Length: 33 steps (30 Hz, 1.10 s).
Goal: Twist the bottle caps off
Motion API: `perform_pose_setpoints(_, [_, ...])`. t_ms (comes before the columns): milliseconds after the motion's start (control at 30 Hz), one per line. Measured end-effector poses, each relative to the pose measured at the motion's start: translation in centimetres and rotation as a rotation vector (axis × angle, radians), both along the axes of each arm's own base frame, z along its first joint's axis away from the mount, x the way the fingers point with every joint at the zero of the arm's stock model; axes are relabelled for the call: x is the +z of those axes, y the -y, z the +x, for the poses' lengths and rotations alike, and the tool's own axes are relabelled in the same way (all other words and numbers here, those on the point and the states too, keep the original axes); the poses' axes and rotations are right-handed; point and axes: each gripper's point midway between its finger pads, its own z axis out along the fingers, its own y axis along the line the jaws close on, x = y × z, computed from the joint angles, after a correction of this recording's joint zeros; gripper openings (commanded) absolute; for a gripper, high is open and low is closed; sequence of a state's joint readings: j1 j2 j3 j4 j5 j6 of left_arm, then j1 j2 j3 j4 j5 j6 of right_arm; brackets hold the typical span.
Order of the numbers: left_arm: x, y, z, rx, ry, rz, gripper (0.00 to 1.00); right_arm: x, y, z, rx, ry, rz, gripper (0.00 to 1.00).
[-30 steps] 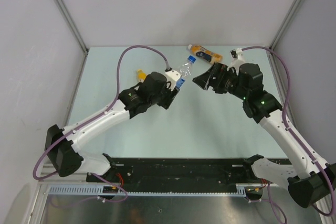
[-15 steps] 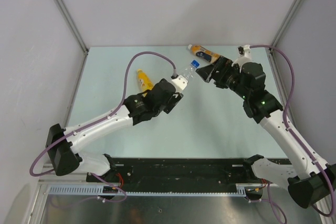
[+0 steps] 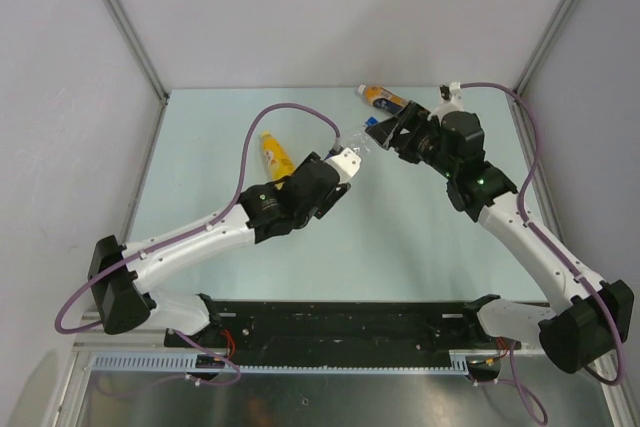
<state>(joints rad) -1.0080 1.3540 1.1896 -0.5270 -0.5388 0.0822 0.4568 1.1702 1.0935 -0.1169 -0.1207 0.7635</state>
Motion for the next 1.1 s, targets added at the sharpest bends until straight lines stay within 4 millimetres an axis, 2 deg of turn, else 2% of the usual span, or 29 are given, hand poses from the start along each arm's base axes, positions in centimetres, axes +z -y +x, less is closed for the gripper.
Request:
perform_pose_setpoints(100, [-0.1, -0.2, 0.0, 0.004, 0.003, 0.012, 0.00, 0.0, -0.3, 0.3, -0.002, -0.006, 0.018, 0.70])
perform_pose_setpoints(367, [-0.2, 0.1, -0.4, -0.009, 0.003, 0.019, 0.00, 1.6, -1.0, 1.0, 0.003, 0.043, 0.077, 0.63])
perform_pose_setpoints(633, [-0.2, 0.2, -0.6, -0.015, 0.007, 0.023, 0.00, 1.4, -1.6, 1.6, 0.013, 0.034, 0.100, 0.55])
perform_pose_setpoints(900, [-0.2, 0.3, -0.6, -0.016, 0.010, 0.026, 0.00, 1.8, -1.7, 1.7, 0.011, 0.042, 0.118, 0.42])
perform_pose_setpoints(1000, [-0.1, 0.3, -0.6, -0.011, 0.015, 0.027, 0.00, 1.8, -1.7, 1.7, 0.010, 0.039, 0.121, 0.33])
perform_pose_setpoints(1100, [-0.1, 0.3, -0.6, -0.009, 0.017, 0.026, 0.00, 1.8, -1.7, 1.8, 0.008, 0.035, 0.124, 0.11])
